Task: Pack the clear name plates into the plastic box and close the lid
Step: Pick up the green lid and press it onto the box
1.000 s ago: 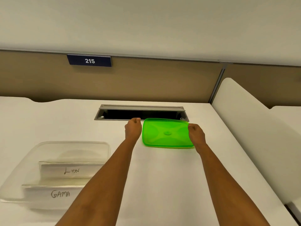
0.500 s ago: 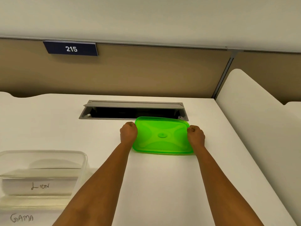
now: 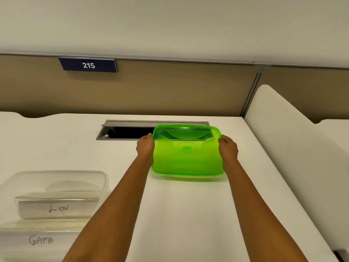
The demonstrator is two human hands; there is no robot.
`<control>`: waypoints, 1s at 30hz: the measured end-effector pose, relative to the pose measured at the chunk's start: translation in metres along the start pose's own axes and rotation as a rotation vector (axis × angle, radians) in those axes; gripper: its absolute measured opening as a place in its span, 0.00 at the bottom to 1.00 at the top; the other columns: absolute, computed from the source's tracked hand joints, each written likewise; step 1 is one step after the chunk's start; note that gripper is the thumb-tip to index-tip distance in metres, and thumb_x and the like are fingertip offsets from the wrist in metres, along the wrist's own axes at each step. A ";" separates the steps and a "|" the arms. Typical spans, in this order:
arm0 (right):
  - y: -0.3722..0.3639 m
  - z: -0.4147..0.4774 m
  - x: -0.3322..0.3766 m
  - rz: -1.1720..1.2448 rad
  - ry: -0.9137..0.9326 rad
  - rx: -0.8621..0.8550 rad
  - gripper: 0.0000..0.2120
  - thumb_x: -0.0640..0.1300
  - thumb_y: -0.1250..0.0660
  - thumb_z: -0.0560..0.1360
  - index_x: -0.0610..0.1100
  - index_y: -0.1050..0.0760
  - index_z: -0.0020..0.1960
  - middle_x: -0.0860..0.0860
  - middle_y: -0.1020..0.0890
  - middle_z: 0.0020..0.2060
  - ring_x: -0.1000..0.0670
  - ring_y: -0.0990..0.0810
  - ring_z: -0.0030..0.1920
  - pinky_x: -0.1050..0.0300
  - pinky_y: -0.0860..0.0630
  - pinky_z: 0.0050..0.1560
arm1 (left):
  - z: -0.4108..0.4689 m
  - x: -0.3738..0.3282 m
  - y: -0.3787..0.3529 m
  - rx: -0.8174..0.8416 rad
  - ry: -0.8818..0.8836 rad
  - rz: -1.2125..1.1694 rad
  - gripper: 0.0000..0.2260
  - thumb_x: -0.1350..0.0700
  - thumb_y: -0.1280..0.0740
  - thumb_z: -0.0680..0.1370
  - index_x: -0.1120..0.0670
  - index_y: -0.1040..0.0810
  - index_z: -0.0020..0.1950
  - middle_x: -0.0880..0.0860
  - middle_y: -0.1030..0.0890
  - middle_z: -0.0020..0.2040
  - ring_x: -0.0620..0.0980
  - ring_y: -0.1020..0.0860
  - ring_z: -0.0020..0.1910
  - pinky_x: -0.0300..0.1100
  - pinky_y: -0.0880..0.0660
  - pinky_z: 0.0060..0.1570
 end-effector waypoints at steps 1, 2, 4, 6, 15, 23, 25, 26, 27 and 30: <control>0.004 -0.007 0.007 0.045 0.012 -0.010 0.17 0.42 0.42 0.78 0.44 0.25 0.65 0.43 0.22 0.63 0.40 0.26 0.63 0.51 0.31 0.64 | -0.005 -0.004 0.002 0.023 -0.001 -0.057 0.15 0.53 0.41 0.80 0.58 0.23 0.62 0.60 0.22 0.62 0.57 0.25 0.57 0.47 0.28 0.58; 0.007 -0.014 0.013 0.090 0.023 -0.020 0.17 0.42 0.42 0.79 0.44 0.26 0.66 0.43 0.23 0.64 0.41 0.27 0.64 0.50 0.31 0.65 | -0.011 -0.008 0.005 0.047 0.003 -0.116 0.14 0.53 0.42 0.80 0.57 0.22 0.59 0.59 0.22 0.60 0.56 0.25 0.55 0.47 0.29 0.56; 0.013 -0.029 0.023 0.159 0.046 -0.041 0.17 0.43 0.42 0.80 0.44 0.27 0.67 0.44 0.24 0.65 0.42 0.27 0.64 0.50 0.32 0.67 | -0.024 -0.014 0.010 0.081 0.030 -0.237 0.11 0.55 0.43 0.80 0.55 0.21 0.51 0.56 0.23 0.53 0.53 0.26 0.48 0.45 0.29 0.48; 0.016 -0.048 0.030 0.209 0.081 -0.061 0.16 0.44 0.42 0.80 0.44 0.27 0.67 0.45 0.24 0.65 0.43 0.27 0.65 0.49 0.31 0.68 | -0.038 -0.019 0.021 0.082 0.060 -0.325 0.08 0.58 0.43 0.79 0.55 0.24 0.47 0.55 0.26 0.49 0.54 0.28 0.45 0.43 0.30 0.45; 0.016 -0.135 0.039 0.730 -0.015 -0.039 0.16 0.54 0.48 0.81 0.46 0.27 0.52 0.50 0.23 0.49 0.51 0.25 0.50 0.55 0.30 0.57 | -0.097 -0.040 0.077 0.195 0.061 -0.518 0.05 0.56 0.38 0.78 0.54 0.24 0.45 0.53 0.23 0.41 0.53 0.24 0.37 0.43 0.26 0.38; -0.006 -0.207 0.042 1.028 -0.112 0.107 0.16 0.52 0.37 0.78 0.45 0.28 0.34 0.50 0.18 0.32 0.55 0.19 0.38 0.58 0.23 0.52 | -0.122 -0.042 0.165 0.387 0.042 -0.746 0.11 0.70 0.48 0.74 0.59 0.30 0.39 0.55 0.28 0.43 0.53 0.28 0.42 0.40 0.28 0.49; -0.017 -0.223 0.043 1.021 -0.108 0.147 0.16 0.50 0.36 0.77 0.44 0.29 0.33 0.52 0.17 0.26 0.56 0.18 0.31 0.60 0.21 0.45 | -0.131 -0.043 0.186 0.495 0.045 -0.762 0.13 0.71 0.48 0.69 0.62 0.28 0.45 0.59 0.25 0.44 0.57 0.25 0.42 0.44 0.26 0.50; -0.023 -0.231 0.043 1.007 -0.109 0.163 0.15 0.50 0.35 0.77 0.44 0.28 0.34 0.53 0.17 0.25 0.57 0.18 0.29 0.61 0.20 0.40 | -0.135 -0.044 0.198 0.536 0.028 -0.757 0.15 0.70 0.47 0.65 0.62 0.28 0.48 0.60 0.23 0.44 0.58 0.23 0.42 0.45 0.25 0.49; -0.030 -0.240 0.044 0.985 -0.114 0.182 0.14 0.50 0.35 0.77 0.44 0.27 0.35 0.53 0.17 0.27 0.57 0.18 0.30 0.61 0.20 0.37 | -0.138 -0.045 0.211 0.562 0.003 -0.744 0.18 0.69 0.46 0.62 0.62 0.27 0.49 0.60 0.20 0.42 0.58 0.21 0.41 0.45 0.22 0.46; -0.054 -0.263 0.047 0.860 -0.103 0.252 0.07 0.48 0.35 0.77 0.47 0.25 0.42 0.54 0.20 0.39 0.54 0.21 0.43 0.55 0.23 0.44 | -0.143 -0.045 0.246 0.636 -0.056 -0.734 0.22 0.68 0.46 0.60 0.60 0.24 0.50 0.57 0.15 0.37 0.55 0.17 0.36 0.42 0.17 0.37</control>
Point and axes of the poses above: each hand's wrist, its own z-axis towards the middle knuckle, its own y-axis out of the back of the hand, x = y × z, the point moved 7 cm from there along z, towards the middle knuckle
